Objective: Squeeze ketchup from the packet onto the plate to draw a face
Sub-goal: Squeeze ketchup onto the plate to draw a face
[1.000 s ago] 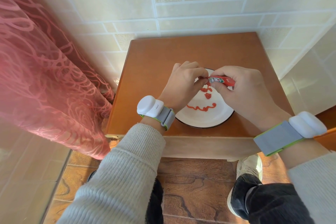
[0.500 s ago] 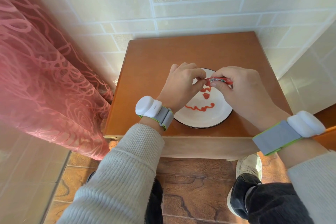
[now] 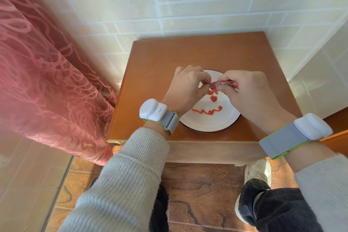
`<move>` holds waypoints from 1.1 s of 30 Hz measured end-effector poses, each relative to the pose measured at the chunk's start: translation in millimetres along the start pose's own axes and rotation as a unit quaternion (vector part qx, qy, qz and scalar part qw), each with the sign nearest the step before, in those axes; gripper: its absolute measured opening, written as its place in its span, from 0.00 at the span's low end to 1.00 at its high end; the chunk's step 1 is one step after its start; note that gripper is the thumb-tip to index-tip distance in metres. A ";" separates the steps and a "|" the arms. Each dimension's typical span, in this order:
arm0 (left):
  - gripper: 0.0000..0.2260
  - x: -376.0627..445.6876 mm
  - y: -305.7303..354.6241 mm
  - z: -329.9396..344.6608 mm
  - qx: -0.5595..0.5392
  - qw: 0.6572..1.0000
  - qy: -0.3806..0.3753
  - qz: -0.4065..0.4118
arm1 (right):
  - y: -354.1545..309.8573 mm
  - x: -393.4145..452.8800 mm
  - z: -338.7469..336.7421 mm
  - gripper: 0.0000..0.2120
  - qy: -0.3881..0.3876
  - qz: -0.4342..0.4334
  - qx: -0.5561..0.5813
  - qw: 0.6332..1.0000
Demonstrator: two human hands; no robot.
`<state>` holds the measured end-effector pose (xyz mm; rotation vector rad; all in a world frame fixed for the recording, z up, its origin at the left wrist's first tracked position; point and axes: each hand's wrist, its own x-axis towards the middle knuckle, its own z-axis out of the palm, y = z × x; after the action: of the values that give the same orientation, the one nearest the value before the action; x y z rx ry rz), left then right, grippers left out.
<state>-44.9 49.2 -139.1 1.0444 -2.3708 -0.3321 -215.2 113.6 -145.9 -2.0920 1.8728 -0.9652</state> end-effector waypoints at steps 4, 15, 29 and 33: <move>0.03 0.2 0.1 0.3 0.002 1.000 -0.002 0.000 | -0.1 -0.4 0.0 0.02 0.005 -0.002 0.000 1.000; 0.05 0.4 3.3 2.5 -0.008 1.000 0.009 -0.007 | 0.7 0.0 -0.1 0.02 0.020 -0.002 0.002 1.000; 0.04 2.2 9.3 6.8 -0.016 1.000 0.007 -0.005 | 3.0 -4.0 -7.1 0.02 0.025 -0.005 -0.004 1.000; 0.04 2.2 10.7 9.3 -0.014 1.000 0.006 0.000 | 4.4 -5.1 -9.1 0.02 0.022 -0.005 -0.007 1.000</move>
<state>-57.9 54.9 -141.6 1.0311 -2.3487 -0.3560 -223.9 120.1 -143.0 -2.1070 1.8970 -1.0109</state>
